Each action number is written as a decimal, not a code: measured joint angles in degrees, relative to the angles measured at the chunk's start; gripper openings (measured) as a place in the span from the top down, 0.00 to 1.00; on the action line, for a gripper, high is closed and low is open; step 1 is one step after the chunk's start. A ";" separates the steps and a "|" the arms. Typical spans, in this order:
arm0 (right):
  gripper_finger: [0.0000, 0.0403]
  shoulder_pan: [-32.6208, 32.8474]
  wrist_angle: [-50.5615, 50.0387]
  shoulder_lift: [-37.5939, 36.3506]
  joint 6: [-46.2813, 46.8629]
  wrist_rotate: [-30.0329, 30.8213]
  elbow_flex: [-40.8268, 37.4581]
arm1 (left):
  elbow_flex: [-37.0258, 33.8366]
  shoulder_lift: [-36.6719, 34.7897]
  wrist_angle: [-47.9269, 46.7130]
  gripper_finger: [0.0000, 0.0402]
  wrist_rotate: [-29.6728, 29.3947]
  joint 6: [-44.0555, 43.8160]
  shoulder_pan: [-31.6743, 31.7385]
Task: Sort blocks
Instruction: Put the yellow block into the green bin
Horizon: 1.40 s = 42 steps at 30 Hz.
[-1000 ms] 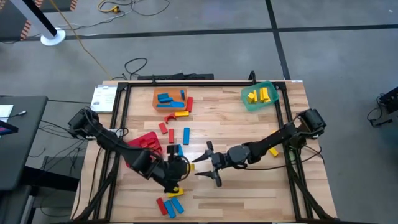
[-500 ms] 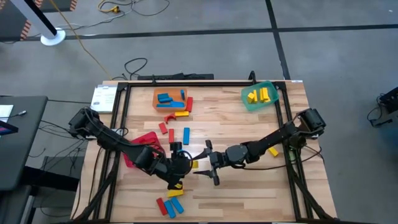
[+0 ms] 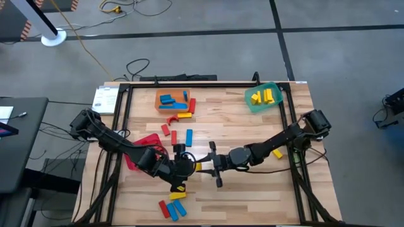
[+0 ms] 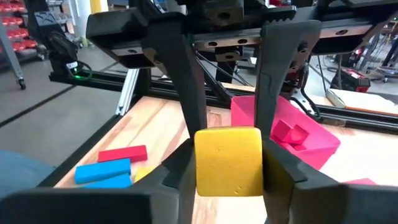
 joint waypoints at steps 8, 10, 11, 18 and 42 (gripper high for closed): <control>0.66 -0.13 -0.65 -0.04 -0.34 1.33 0.00 | 0.00 -0.28 -2.23 0.58 -1.18 2.51 -0.05; 0.66 -0.44 -4.13 -0.96 0.07 2.13 -0.02 | 0.00 -0.95 -3.29 0.54 -2.18 2.78 -0.22; 0.66 -0.66 -6.63 -1.70 0.67 3.17 -0.02 | 0.02 -1.57 -4.25 0.52 -2.61 2.78 -0.27; 0.66 -2.40 -23.04 -10.33 2.62 10.54 -0.04 | 0.02 -6.20 -13.90 0.43 -9.41 0.48 -0.44; 0.66 -38.99 -68.92 -33.90 8.54 16.94 -0.04 | -38.04 -31.10 -0.30 0.42 -11.30 -8.05 0.00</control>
